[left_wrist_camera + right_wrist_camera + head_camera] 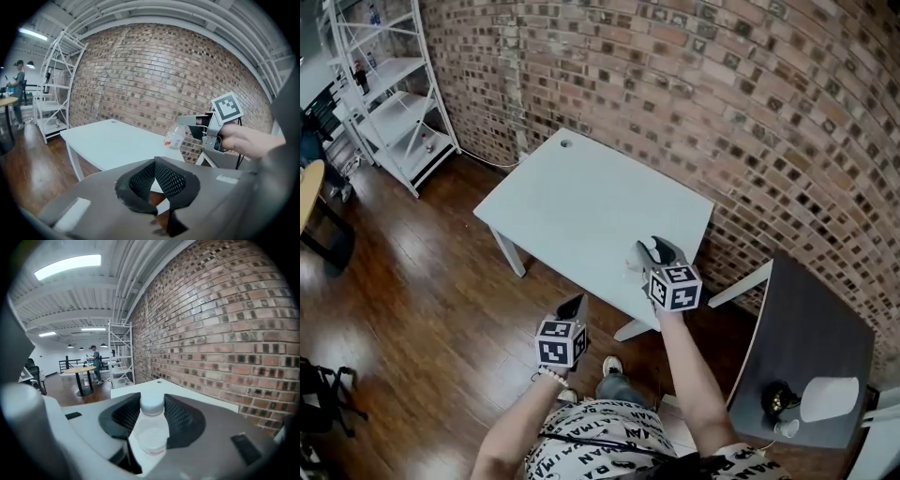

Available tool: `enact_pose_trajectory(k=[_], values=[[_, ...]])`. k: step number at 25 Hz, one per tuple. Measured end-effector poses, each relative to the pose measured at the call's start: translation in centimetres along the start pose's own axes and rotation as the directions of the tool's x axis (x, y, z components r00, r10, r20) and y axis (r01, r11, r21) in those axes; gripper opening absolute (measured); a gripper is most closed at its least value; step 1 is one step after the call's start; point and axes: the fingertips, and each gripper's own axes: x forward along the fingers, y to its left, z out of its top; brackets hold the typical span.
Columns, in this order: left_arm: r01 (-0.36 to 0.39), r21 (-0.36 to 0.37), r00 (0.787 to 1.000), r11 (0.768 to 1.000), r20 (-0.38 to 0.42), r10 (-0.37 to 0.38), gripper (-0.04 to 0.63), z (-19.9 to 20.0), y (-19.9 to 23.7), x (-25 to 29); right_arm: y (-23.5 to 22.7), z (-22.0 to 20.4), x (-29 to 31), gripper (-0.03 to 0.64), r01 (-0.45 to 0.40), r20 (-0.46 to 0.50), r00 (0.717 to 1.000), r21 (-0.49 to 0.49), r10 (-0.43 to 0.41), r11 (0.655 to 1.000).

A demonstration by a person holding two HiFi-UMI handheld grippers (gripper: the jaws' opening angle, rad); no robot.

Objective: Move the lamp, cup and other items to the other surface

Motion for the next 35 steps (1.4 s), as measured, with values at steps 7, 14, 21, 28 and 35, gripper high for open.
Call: enact_pose_trajectory(k=[7, 14, 21, 28, 35], values=[[-0.064, -0.027, 0.998, 0.998, 0.017, 0.064, 0.0, 1.5, 1.8, 2.1, 3.1, 0.9, 5.9, 0.153, -0.138, -0.016, 0.99, -0.04, 0.137, 0.99], [-0.1, -0.055, 0.995, 0.993, 0.022, 0.101, 0.0, 2.0, 3.3, 2.9, 5.8, 0.0, 8.9, 0.153, -0.221, -0.047, 0.975, -0.06, 0.219, 0.973], [-0.118, -0.068, 0.993, 0.991, 0.02, 0.119, 0.0, 2.2, 4.2, 2.7, 6.7, -1.1, 10.1, 0.155, -0.246, -0.085, 0.967, -0.07, 0.24, 0.967], [-0.112, -0.074, 0.993, 0.991, 0.014, 0.113, 0.0, 2.1, 4.4, 2.8, 6.9, -1.7, 9.9, 0.189, -0.247, -0.094, 0.966, -0.078, 0.239, 0.966], [-0.113, -0.074, 0.993, 0.991, 0.025, 0.115, 0.0, 2.2, 4.3, 2.9, 6.7, -1.5, 9.5, 0.206, -0.238, -0.085, 0.969, -0.071, 0.232, 0.969]])
